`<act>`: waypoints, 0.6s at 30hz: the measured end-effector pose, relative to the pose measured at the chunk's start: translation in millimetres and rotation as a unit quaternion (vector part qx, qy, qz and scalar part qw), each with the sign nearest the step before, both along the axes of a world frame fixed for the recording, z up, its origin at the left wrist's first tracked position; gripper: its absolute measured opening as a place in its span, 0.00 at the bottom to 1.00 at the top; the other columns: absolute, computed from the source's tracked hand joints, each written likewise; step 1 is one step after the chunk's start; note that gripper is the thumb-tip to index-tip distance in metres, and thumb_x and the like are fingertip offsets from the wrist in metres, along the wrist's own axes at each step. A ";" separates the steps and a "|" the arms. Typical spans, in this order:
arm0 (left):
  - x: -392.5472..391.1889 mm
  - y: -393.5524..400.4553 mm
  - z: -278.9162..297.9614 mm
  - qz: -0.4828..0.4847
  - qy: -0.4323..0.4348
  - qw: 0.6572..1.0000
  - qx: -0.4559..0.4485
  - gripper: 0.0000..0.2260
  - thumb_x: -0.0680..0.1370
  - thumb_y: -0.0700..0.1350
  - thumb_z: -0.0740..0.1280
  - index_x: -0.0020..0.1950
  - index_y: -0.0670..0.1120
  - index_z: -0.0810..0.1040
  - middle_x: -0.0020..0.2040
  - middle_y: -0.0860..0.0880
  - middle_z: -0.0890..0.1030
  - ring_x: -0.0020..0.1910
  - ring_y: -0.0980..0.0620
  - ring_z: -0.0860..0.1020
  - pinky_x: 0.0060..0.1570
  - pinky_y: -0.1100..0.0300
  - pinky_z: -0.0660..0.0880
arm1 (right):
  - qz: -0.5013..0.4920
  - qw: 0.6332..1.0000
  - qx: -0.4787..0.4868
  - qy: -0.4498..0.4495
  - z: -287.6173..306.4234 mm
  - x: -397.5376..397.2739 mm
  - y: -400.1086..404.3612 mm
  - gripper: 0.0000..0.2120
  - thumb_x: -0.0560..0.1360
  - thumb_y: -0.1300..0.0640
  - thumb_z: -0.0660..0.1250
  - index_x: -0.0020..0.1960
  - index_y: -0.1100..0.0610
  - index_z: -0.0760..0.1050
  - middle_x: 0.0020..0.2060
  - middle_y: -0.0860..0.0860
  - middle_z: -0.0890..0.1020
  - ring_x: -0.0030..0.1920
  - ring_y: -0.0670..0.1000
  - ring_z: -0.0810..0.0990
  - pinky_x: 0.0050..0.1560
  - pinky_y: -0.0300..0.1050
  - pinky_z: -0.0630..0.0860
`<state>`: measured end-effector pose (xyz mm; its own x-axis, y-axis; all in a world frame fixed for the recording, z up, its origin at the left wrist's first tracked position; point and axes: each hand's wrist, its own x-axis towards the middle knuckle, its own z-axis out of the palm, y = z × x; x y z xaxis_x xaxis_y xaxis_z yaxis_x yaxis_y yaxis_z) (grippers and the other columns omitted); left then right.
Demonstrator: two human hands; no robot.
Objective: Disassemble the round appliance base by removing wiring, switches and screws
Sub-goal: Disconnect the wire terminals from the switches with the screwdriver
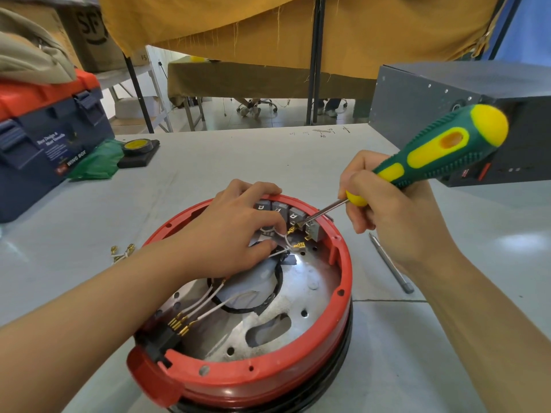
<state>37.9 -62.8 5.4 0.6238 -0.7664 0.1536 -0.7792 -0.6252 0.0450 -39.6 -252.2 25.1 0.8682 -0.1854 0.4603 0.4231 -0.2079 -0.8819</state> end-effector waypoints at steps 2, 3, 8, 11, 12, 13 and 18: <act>0.0 0.0 -0.5 -0.001 -0.003 1.000 0.002 0.11 0.76 0.55 0.62 0.58 0.61 0.75 0.73 0.56 0.57 0.68 0.50 0.57 0.67 0.52 0.62 | 0.013 1.000 -0.023 -0.006 0.2 -0.5 -0.5 0.10 0.66 0.61 0.60 0.32 0.67 0.65 0.18 0.50 0.66 0.19 0.43 0.64 0.23 0.29 0.62; -0.1 0.1 -0.6 -0.001 -0.004 1.000 0.002 0.11 0.76 0.55 0.62 0.58 0.61 0.75 0.73 0.56 0.57 0.68 0.50 0.57 0.67 0.52 0.62 | 0.019 0.999 -0.041 -0.011 0.1 -1.0 -0.7 0.10 0.66 0.61 0.60 0.33 0.68 0.66 0.18 0.49 0.66 0.20 0.43 0.64 0.23 0.29 0.62; -0.6 0.4 -0.6 -0.001 -0.006 1.000 0.002 0.11 0.76 0.55 0.62 0.58 0.61 0.75 0.73 0.55 0.57 0.68 0.49 0.58 0.67 0.52 0.62 | 0.041 0.991 -0.121 -0.032 0.2 -3.7 -2.9 0.09 0.69 0.61 0.60 0.33 0.65 0.67 0.21 0.50 0.66 0.24 0.44 0.64 0.27 0.34 0.63; -1.1 -0.1 -0.4 -0.001 -0.008 1.000 -0.001 0.11 0.76 0.54 0.62 0.58 0.60 0.75 0.73 0.55 0.58 0.67 0.48 0.58 0.67 0.52 0.62 | 0.062 0.987 -0.142 -0.033 1.5 -4.9 -5.7 0.08 0.69 0.62 0.60 0.31 0.61 0.66 0.22 0.49 0.67 0.24 0.43 0.64 0.28 0.33 0.62; -1.2 -0.3 -0.3 -0.001 -0.009 1.000 -0.001 0.11 0.76 0.54 0.62 0.58 0.60 0.75 0.73 0.55 0.58 0.67 0.48 0.58 0.67 0.52 0.62 | 0.069 0.986 -0.146 -0.032 2.1 -5.1 -6.6 0.08 0.69 0.63 0.60 0.31 0.61 0.66 0.22 0.49 0.67 0.24 0.43 0.64 0.28 0.33 0.62; -1.2 -0.3 -0.3 0.000 -0.009 1.000 0.000 0.11 0.76 0.55 0.62 0.59 0.60 0.75 0.73 0.55 0.58 0.67 0.48 0.58 0.67 0.52 0.62 | 0.073 0.986 -0.147 -0.029 2.5 -5.0 -7.5 0.08 0.69 0.63 0.60 0.31 0.61 0.66 0.22 0.49 0.67 0.24 0.44 0.64 0.28 0.33 0.62; -0.9 -0.6 -0.2 0.000 -0.011 1.000 0.004 0.11 0.77 0.55 0.62 0.59 0.60 0.75 0.73 0.55 0.58 0.68 0.49 0.58 0.67 0.53 0.62 | 0.024 0.998 -0.066 -0.006 0.5 -0.5 -4.5 0.10 0.67 0.61 0.59 0.33 0.68 0.66 0.20 0.55 0.66 0.21 0.44 0.64 0.25 0.30 0.62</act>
